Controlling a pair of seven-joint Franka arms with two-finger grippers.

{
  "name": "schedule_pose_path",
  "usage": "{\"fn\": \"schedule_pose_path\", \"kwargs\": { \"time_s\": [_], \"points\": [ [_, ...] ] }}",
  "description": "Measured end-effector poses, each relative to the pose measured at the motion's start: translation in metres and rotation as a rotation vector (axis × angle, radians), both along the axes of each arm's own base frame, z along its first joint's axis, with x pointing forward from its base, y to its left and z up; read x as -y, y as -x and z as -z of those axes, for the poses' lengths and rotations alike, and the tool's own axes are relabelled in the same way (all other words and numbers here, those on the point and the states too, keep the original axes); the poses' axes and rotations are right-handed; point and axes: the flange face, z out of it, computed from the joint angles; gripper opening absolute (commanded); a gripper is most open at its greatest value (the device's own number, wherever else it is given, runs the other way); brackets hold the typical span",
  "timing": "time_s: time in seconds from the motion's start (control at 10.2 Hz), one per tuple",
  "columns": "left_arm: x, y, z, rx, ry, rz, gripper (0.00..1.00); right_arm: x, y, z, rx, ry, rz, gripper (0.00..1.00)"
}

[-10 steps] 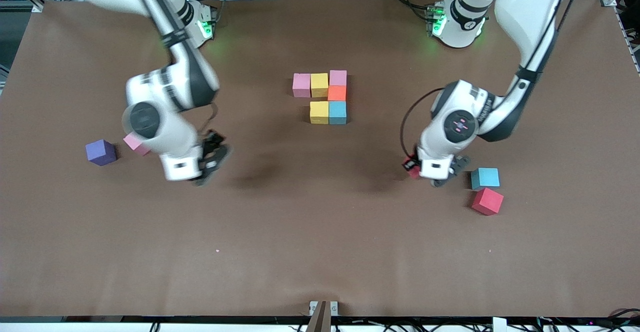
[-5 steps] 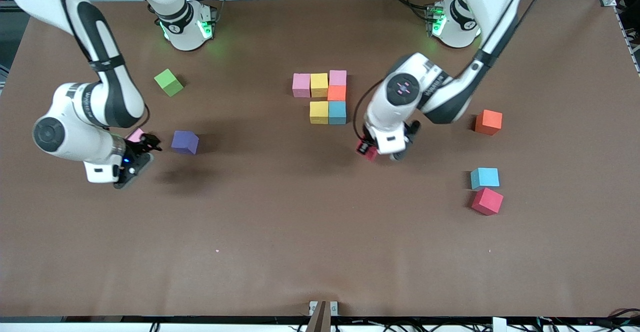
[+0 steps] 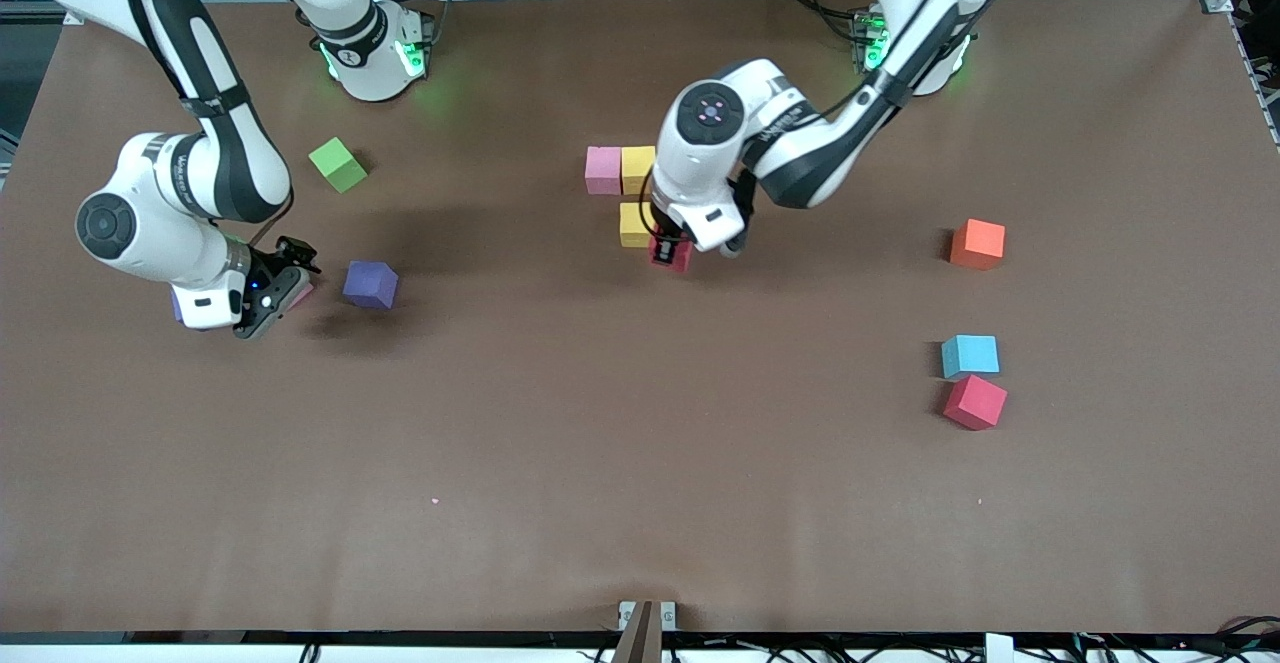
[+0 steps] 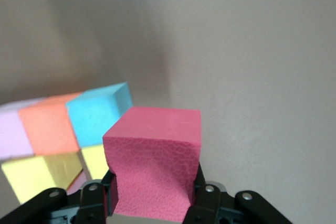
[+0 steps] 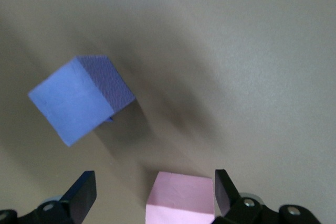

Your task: Form number 2 with 11 blocks

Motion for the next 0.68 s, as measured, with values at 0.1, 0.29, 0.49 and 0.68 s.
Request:
{"fn": "schedule_pose_path", "kwargs": {
  "time_s": [0.1,0.29,0.49,0.68],
  "points": [
    [0.005,0.002,-0.002,-0.005,0.006,-0.053,0.27,0.011,0.005,0.002,0.005,0.015,-0.004,1.0],
    [0.013,0.002,-0.01,-0.01,0.029,-0.158,0.27,0.033,0.011,0.006,0.029,0.034,-0.021,1.0],
    [0.028,0.015,-0.014,-0.027,0.059,-0.249,0.28,0.047,0.015,0.009,0.041,0.035,-0.031,1.0],
    [0.046,0.028,-0.015,-0.032,0.101,-0.314,0.28,0.053,0.024,0.017,0.051,0.038,-0.027,1.0]
  ]
}}
